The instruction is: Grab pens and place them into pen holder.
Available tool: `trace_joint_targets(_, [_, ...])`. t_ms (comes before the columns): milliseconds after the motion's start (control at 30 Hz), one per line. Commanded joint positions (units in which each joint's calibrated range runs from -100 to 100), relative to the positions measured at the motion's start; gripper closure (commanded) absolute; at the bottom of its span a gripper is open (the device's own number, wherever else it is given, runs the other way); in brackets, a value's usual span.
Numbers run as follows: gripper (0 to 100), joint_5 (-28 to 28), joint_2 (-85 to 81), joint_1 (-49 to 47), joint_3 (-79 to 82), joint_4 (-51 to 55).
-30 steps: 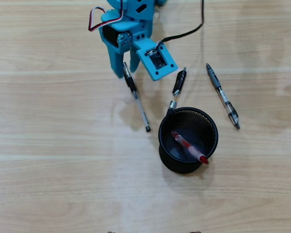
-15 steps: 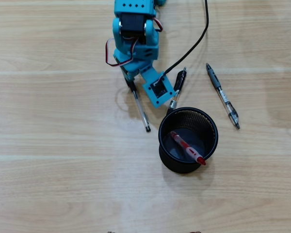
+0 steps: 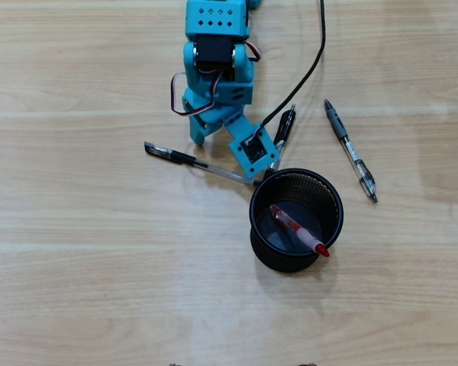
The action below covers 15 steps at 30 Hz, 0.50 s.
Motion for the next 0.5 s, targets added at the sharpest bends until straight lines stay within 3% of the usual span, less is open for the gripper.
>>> trace_joint_targets(0, [79, 3.5, -0.8, -0.6, -6.4, -1.2])
trace_joint_targets(167, [78, 10.7, -0.1, -0.6, -10.2, -5.6])
trace_joint_targets(467, [78, 13.1, 7.1, -0.4, -11.5, -9.5])
